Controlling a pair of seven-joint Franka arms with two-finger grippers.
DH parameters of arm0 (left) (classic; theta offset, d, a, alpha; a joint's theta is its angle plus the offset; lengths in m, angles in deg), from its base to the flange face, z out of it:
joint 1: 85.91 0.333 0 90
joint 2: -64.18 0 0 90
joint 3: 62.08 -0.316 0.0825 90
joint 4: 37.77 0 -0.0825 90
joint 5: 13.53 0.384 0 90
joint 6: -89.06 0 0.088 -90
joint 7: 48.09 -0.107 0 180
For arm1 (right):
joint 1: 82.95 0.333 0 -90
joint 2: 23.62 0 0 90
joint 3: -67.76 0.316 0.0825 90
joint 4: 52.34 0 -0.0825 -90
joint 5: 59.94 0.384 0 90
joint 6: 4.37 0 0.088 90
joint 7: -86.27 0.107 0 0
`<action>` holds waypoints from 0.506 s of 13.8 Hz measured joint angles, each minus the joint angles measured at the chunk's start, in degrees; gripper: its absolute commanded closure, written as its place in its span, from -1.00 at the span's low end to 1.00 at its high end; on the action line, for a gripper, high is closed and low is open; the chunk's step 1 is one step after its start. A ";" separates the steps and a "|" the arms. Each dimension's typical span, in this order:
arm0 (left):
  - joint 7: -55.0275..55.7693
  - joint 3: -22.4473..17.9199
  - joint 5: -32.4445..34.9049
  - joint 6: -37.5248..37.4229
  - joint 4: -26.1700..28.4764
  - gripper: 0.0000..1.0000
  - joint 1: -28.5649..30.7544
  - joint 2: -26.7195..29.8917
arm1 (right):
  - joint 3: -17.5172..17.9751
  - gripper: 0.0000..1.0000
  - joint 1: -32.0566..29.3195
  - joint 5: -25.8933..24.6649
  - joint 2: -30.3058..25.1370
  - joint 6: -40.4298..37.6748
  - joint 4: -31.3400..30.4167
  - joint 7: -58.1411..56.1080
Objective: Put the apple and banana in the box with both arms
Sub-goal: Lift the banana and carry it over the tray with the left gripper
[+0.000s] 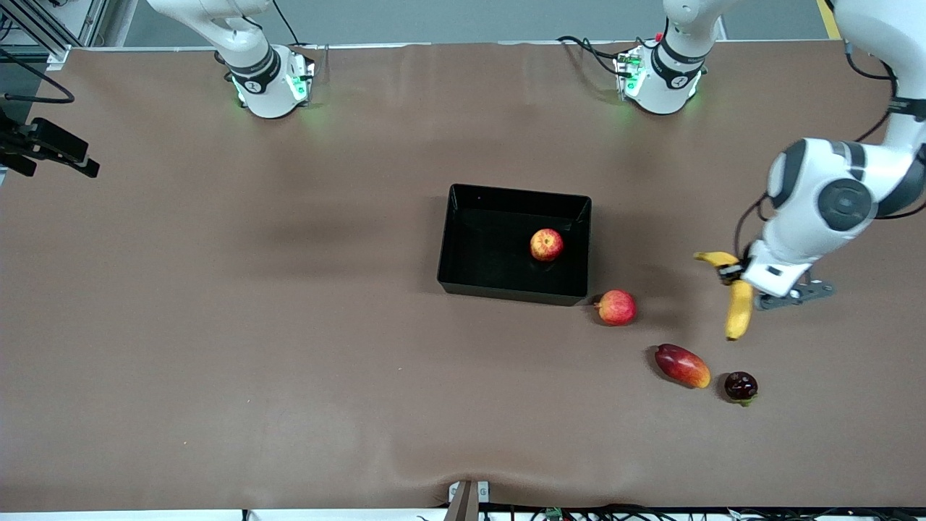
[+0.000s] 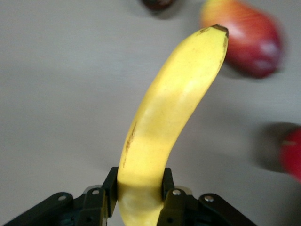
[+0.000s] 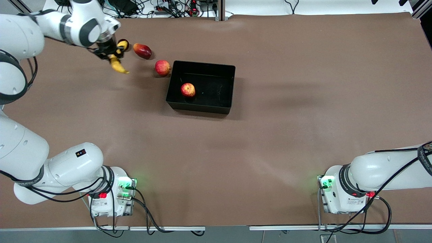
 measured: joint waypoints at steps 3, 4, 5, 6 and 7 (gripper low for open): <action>11.82 8.17 -1.01 -0.26 -1.48 1.00 -0.70 0.07 | -0.37 -1.00 -0.65 -0.14 0.00 -1.61 0.00 -0.01; 15.32 9.75 -1.10 -0.28 -2.15 1.00 -1.80 -0.01 | -0.41 -1.00 -0.82 -0.14 0.00 -1.77 0.00 -0.02; 18.76 10.42 -1.19 -0.29 -2.99 1.00 -3.73 -0.17 | -0.41 -1.00 -0.87 -0.14 0.00 -1.82 0.00 -0.02; 22.41 10.58 -1.31 -0.30 -4.01 1.00 -6.38 -0.57 | -0.28 -1.00 -0.86 -0.14 0.00 -1.89 0.00 -0.03; 26.34 10.60 -1.46 -0.32 -5.22 1.00 -9.18 -1.30 | -0.04 -1.00 -0.79 -0.14 0.00 -1.98 -0.02 -0.03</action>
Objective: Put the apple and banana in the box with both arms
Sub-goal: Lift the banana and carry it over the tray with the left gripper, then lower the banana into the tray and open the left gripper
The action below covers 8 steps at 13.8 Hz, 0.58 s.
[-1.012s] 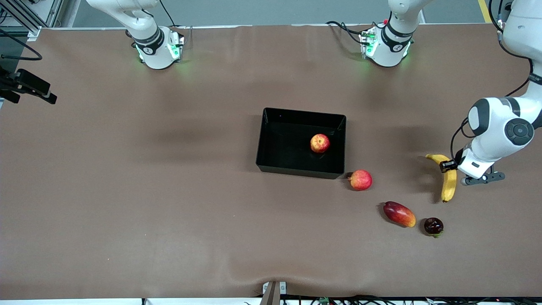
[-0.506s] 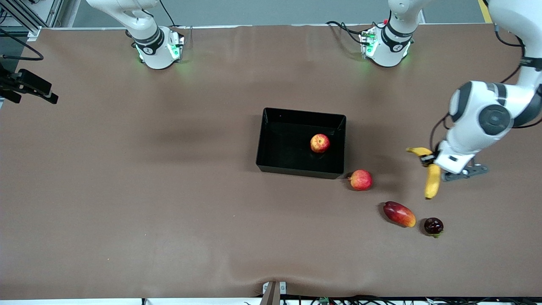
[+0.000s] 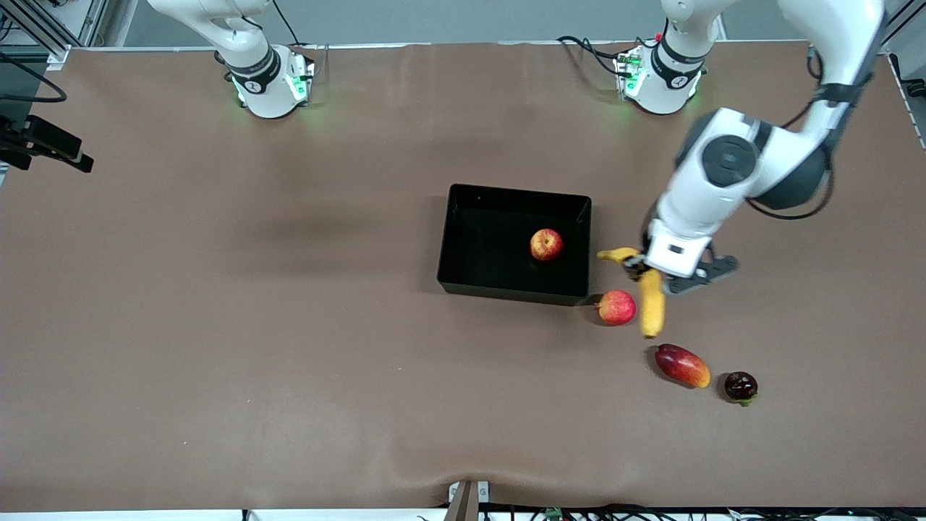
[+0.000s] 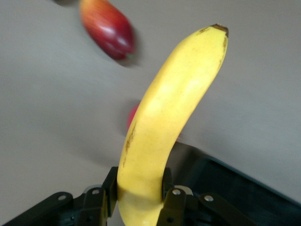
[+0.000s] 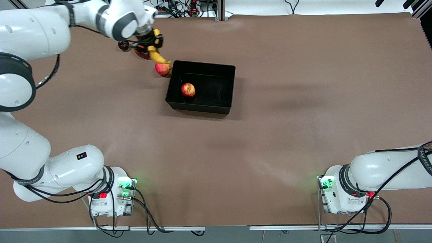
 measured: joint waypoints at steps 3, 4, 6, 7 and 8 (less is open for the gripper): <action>12.54 -0.08 -0.05 -0.34 -5.30 1.00 -8.74 -4.72 | 0.56 -1.00 1.06 0.00 0.03 -0.05 -0.04 0.01; 15.48 -0.37 -0.05 -0.89 -7.31 1.00 -11.59 -6.76 | 0.62 -1.00 1.55 0.00 0.03 -0.18 -0.03 0.02; 20.28 -2.58 -0.02 -1.55 -10.66 1.00 -17.66 -10.36 | 0.63 -1.00 1.80 0.00 0.01 -2.09 0.17 0.03; 22.19 -4.14 -0.01 -1.70 -11.72 1.00 -20.67 -11.65 | 0.50 -1.00 1.76 0.00 0.00 -3.15 0.48 0.02; 23.95 -5.57 0.01 -1.85 -12.23 1.00 -23.29 -12.53 | 0.38 -1.00 1.74 -0.01 -0.02 -3.75 0.82 0.02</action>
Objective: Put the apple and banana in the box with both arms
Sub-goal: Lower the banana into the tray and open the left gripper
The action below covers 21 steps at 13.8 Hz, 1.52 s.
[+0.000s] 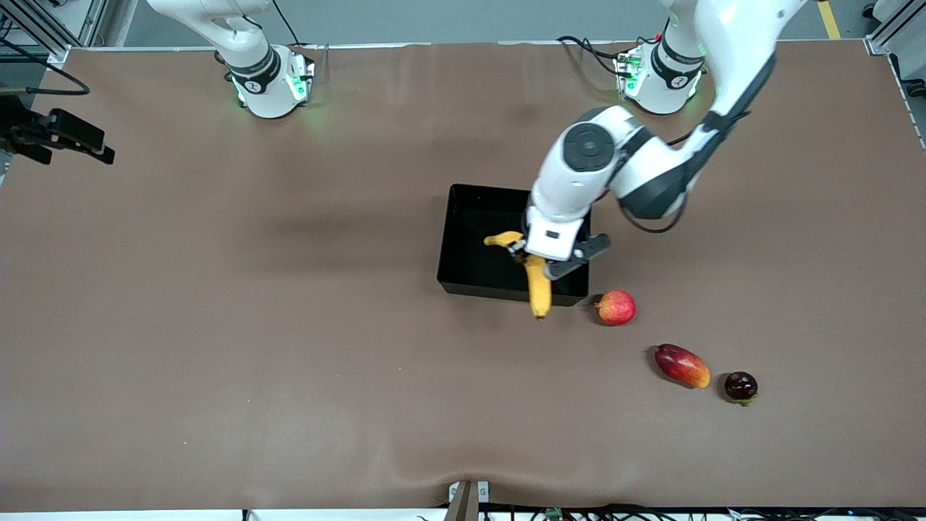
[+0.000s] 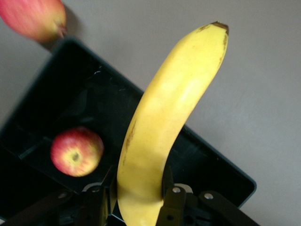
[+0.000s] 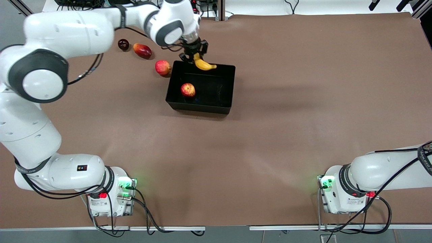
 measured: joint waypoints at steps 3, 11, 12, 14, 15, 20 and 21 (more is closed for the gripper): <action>6.43 -1.32 0.00 -0.88 0.05 1.00 -4.01 -1.08 | 0.08 -1.00 0.07 0.00 0.00 -0.44 0.34 0.00; 14.93 -1.53 0.46 -1.70 3.41 1.00 -9.78 -2.27 | -0.30 -1.00 -0.01 0.00 0.21 -0.41 0.59 0.00; 15.59 -1.59 1.72 -1.66 3.46 1.00 -10.06 -3.18 | -0.30 -1.00 -0.02 0.00 0.39 0.21 0.58 0.00; 18.10 -1.66 6.24 -1.19 3.41 1.00 -10.30 -5.77 | -0.36 -1.00 -0.06 -0.02 0.64 0.30 0.56 0.02; 19.03 -1.70 8.27 -0.75 3.26 1.00 -10.30 -7.28 | -0.40 -1.00 -0.17 -0.02 0.67 0.30 0.56 0.02; 19.71 -1.79 10.91 1.05 0.77 -0.05 -10.62 -12.42 | -0.42 -1.00 -0.34 -0.02 0.69 0.55 0.55 0.02; 19.71 -1.79 10.91 1.04 0.28 -0.55 -10.80 -12.67 | -0.42 -1.00 -0.34 -0.02 0.69 0.58 0.55 0.02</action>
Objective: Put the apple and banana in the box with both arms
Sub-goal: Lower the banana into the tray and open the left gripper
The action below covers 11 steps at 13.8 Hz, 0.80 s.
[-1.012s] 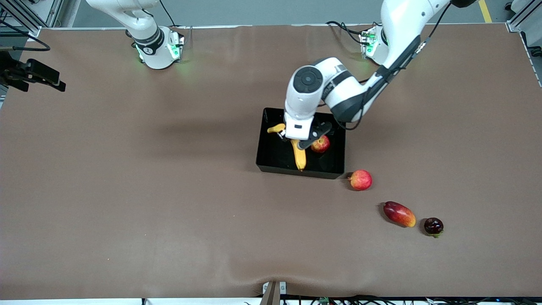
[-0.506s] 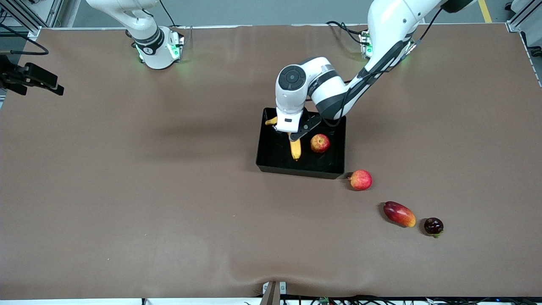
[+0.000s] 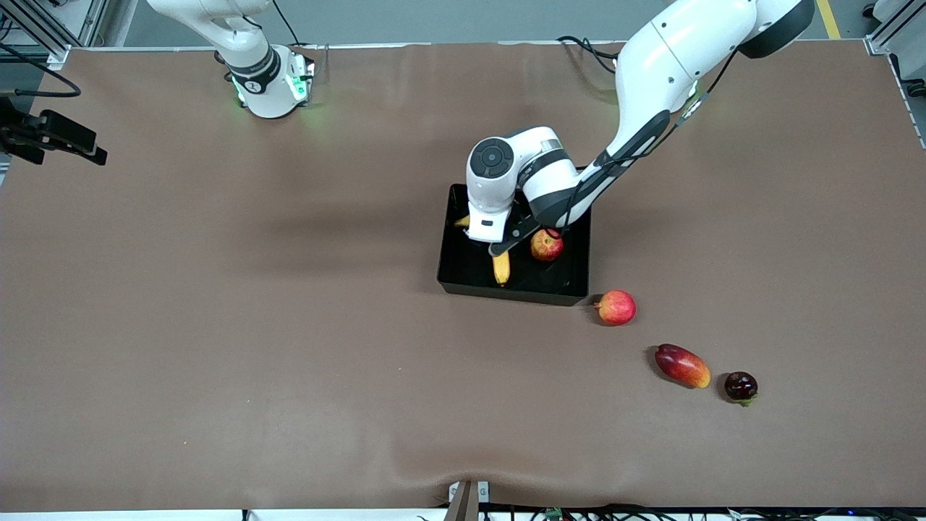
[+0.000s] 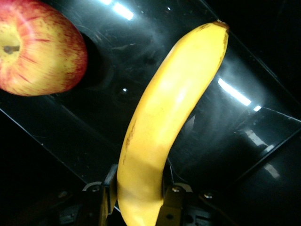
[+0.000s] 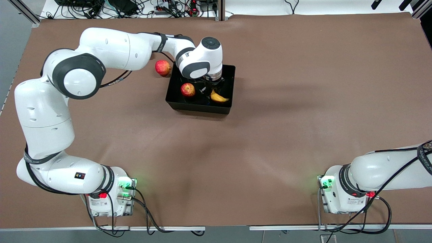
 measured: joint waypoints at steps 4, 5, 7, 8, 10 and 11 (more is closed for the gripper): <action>0.00 -0.01 0.24 -0.01 -1.57 -1.00 0.22 0.11 | 0.00 -1.00 -0.02 0.00 0.00 0.08 0.00 0.00; 0.00 -0.03 0.44 -0.09 -2.29 -1.00 0.89 0.80 | -0.01 -1.00 -0.02 0.00 0.00 0.09 0.00 0.00; -0.56 0.05 0.70 -1.87 -3.95 -1.00 3.34 4.14 | -0.01 -1.00 -0.04 0.00 0.00 0.10 0.00 0.00; -2.53 0.15 0.69 -4.75 -5.19 -1.00 5.00 6.41 | -0.01 -1.00 -0.04 0.00 0.00 0.11 0.00 0.00; -9.17 0.28 0.26 -13.23 -8.83 -1.00 8.22 10.67 | -0.02 -1.00 -0.04 0.00 0.00 0.11 0.00 0.00; -13.66 0.29 0.10 -17.48 -10.71 -1.00 9.79 12.47 | -0.03 -1.00 -0.06 -0.01 0.00 0.11 0.00 0.00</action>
